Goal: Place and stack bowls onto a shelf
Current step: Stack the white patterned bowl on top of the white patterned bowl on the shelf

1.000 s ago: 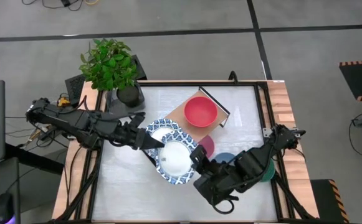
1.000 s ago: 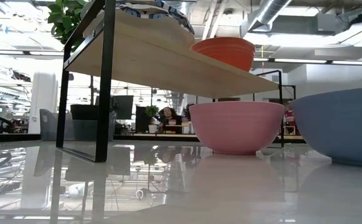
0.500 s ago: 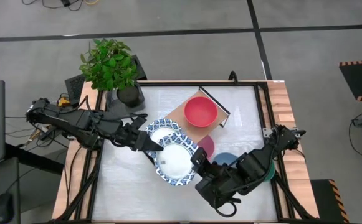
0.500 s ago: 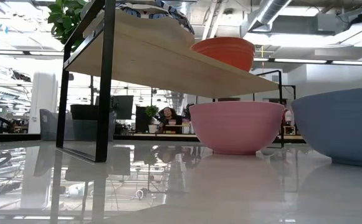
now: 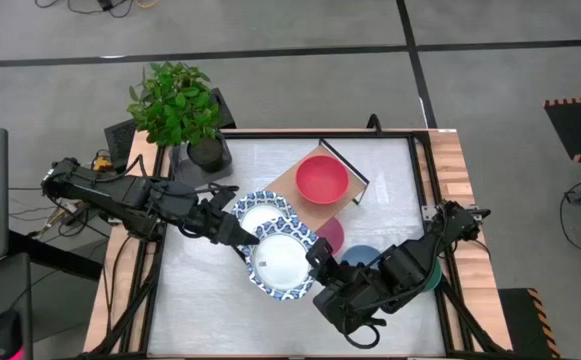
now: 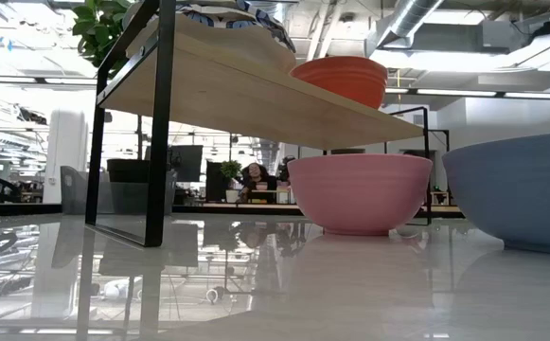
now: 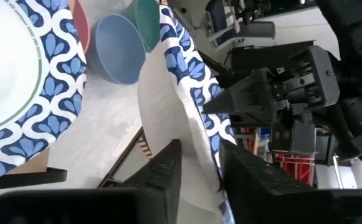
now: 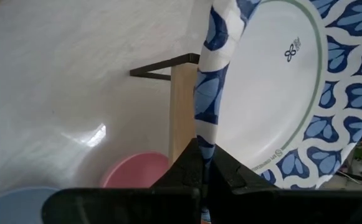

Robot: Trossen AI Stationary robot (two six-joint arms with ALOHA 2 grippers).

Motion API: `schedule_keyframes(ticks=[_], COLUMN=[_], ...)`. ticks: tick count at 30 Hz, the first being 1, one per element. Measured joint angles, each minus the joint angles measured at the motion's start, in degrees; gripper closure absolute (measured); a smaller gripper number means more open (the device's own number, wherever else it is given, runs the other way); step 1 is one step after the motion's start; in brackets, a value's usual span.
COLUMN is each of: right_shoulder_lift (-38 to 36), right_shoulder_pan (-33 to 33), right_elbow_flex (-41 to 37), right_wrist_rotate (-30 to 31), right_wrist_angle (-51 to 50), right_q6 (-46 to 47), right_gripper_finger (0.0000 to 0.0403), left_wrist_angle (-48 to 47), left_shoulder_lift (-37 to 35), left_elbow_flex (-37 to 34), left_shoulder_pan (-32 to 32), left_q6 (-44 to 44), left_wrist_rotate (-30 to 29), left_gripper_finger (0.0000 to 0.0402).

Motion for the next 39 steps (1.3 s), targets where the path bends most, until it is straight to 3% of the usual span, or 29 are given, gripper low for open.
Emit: schedule_keyframes(ticks=[9, 14, 24, 34, 39], right_shoulder_lift=[0.00, 0.00, 0.00, 0.02, 0.00], right_shoulder_pan=[-0.07, -0.11, 0.12, 2.03, 3.48], right_elbow_flex=[0.00, 0.00, 0.00, 0.00, 0.01], right_wrist_rotate=[-0.20, -0.22, -0.20, -0.39, -0.37], right_wrist_angle=[-0.04, 0.77, 1.75, 0.88, -0.34], right_q6=[0.15, 0.38, 2.17, 15.83, 23.57], right_gripper_finger=[0.0377, 0.0356, 0.0279, 0.0154, 0.0138], left_wrist_angle=[-0.21, -0.22, -1.26, -5.99, -7.39], left_shoulder_lift=[0.00, 0.00, 0.00, 0.00, -0.48], left_elbow_flex=[0.00, -0.02, -0.02, -0.04, -0.04], left_shoulder_pan=[0.04, 0.04, 0.54, 4.01, 6.39], left_q6=[0.43, 0.51, 1.50, 3.67, 5.16], left_wrist_rotate=[-0.11, -0.73, -1.02, -1.05, 0.07], left_gripper_finger=[0.0360, 0.0375, 0.0399, 0.0399, 0.0400])
